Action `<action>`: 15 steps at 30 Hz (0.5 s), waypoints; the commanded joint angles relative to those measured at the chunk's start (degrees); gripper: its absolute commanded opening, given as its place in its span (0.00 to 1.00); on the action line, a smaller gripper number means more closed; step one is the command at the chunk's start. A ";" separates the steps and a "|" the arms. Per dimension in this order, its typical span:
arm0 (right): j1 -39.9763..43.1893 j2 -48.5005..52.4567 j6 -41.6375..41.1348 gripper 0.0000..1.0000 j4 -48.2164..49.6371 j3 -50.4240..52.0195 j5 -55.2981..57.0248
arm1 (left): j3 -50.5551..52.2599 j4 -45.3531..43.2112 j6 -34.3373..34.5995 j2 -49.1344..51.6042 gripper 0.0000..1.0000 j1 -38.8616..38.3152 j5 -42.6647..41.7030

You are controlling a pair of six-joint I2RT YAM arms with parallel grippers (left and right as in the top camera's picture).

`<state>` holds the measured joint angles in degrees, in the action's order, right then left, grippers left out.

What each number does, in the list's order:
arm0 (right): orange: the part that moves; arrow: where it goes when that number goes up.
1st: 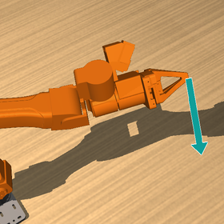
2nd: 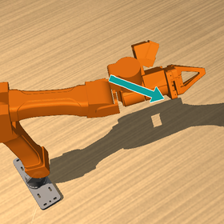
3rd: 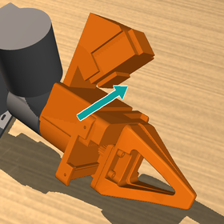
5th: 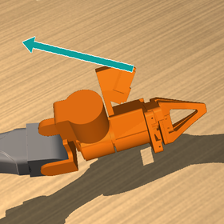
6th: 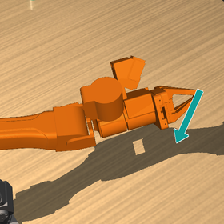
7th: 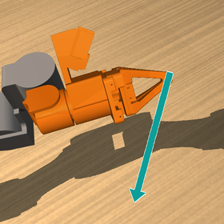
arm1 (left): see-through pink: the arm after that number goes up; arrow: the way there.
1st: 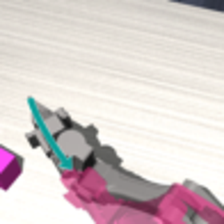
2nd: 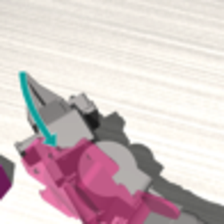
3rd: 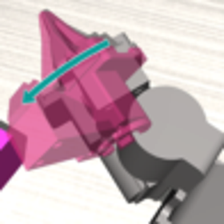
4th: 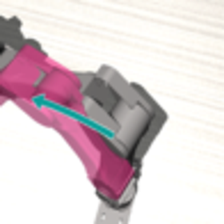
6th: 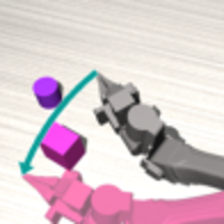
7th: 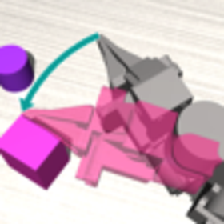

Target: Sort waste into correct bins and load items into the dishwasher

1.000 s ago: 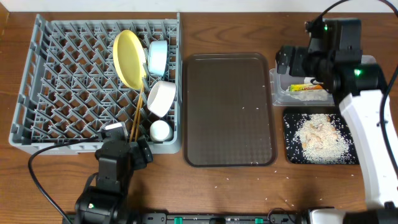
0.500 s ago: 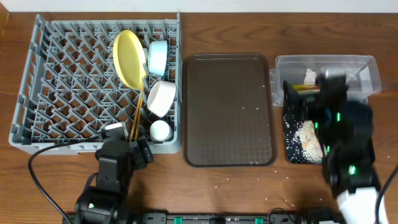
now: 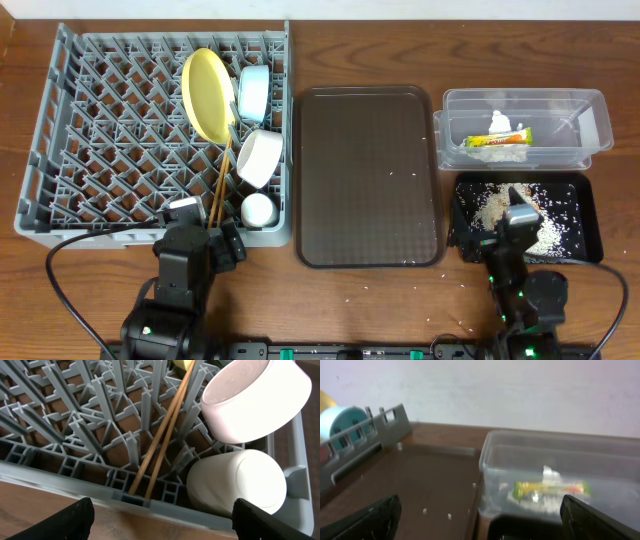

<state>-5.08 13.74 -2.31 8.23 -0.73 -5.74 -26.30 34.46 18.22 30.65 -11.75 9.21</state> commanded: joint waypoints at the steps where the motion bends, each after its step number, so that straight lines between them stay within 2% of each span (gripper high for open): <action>1: 0.55 -4.04 0.70 0.99 -1.22 0.42 0.37 | -0.04 -0.04 0.13 -0.04 0.88 -0.17 0.09; 11: 0.42 -13.60 0.63 0.99 -12.09 0.42 -0.92 | -0.04 -0.04 0.13 -0.04 0.89 -0.17 0.09; 15: 0.42 -13.46 0.66 0.99 -12.00 0.42 -0.92 | -0.04 -0.04 0.13 -0.04 0.89 -0.17 0.09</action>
<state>-5.08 0.84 -2.28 -3.46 -0.38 -6.17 -26.30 34.48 18.22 30.65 -11.75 9.19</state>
